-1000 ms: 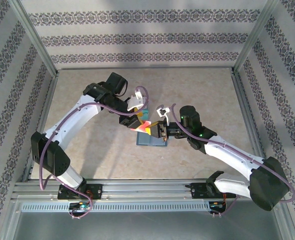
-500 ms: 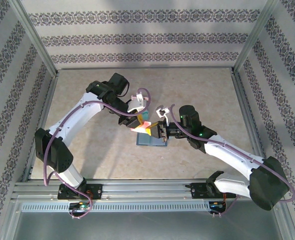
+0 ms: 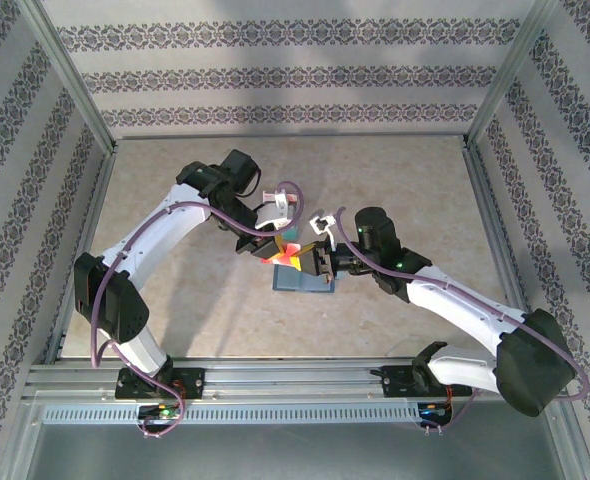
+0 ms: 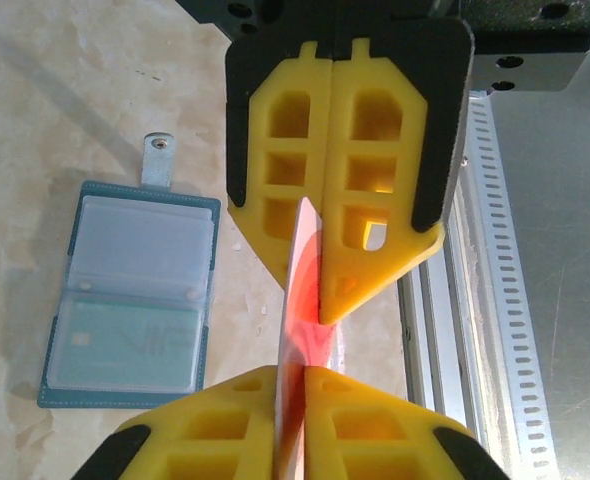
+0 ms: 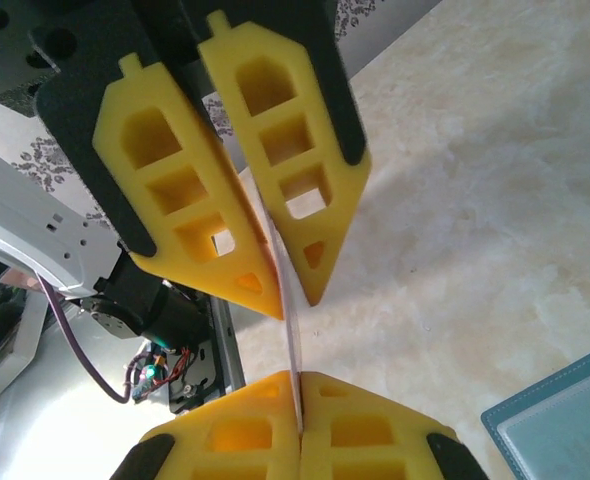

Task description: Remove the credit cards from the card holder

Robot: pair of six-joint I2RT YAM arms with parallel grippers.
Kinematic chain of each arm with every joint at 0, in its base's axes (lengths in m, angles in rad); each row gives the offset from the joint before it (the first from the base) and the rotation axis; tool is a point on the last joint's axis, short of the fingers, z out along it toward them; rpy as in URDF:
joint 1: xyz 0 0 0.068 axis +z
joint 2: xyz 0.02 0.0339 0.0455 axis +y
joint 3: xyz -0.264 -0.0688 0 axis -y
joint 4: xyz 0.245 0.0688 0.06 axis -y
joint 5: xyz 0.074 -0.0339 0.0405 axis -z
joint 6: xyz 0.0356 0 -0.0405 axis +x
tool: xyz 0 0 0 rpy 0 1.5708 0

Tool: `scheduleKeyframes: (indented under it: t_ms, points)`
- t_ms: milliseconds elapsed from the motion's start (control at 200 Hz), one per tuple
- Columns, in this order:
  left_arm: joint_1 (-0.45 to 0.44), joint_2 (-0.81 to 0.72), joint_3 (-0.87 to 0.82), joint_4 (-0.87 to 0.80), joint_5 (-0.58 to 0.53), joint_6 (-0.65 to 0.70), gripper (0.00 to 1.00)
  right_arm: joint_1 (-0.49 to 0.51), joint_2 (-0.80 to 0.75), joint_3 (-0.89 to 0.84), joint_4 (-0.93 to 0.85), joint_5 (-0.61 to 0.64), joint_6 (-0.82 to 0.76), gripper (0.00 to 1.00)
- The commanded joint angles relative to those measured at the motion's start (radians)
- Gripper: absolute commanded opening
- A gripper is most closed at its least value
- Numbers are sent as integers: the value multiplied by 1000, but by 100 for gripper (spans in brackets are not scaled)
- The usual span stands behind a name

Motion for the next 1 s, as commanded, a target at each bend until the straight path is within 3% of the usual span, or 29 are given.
scheduleKeyframes:
  t_ms: [0, 35, 125, 200, 320, 380, 410, 530, 685, 994]
  points:
    - [-14, -8, 19, 7, 0, 3, 5, 12, -9, 24, 16, -12, -19, 13]
    - [-13, -13, 14, 19, -7, -6, 4, 10, -13, 21, 12, -1, -21, 25]
    - [-13, -28, -1, 57, -29, -26, 0, 8, -32, 11, -4, 36, -28, 42]
    - [-14, -44, -21, 99, -57, -57, 0, 3, -54, 0, -25, 77, -40, 48]
    - [-13, -62, -42, 160, -107, -92, 0, -9, -105, -26, -50, 150, -47, 69]
    - [-12, -69, -51, 192, -128, -106, 0, -11, -131, -38, -58, 186, -46, 83]
    - [-11, -75, -60, 217, -141, -109, 0, -12, -144, -43, -64, 209, -44, 97]
    - [-4, -116, -143, 411, -232, -171, 0, -13, -182, -54, -105, 316, -36, 98]
    - [29, -137, -215, 637, -287, -221, 0, -17, -198, -56, -188, 572, 10, 98]
    - [68, -19, -158, 700, -301, -100, 0, -21, -207, -78, -226, 830, 90, 98]
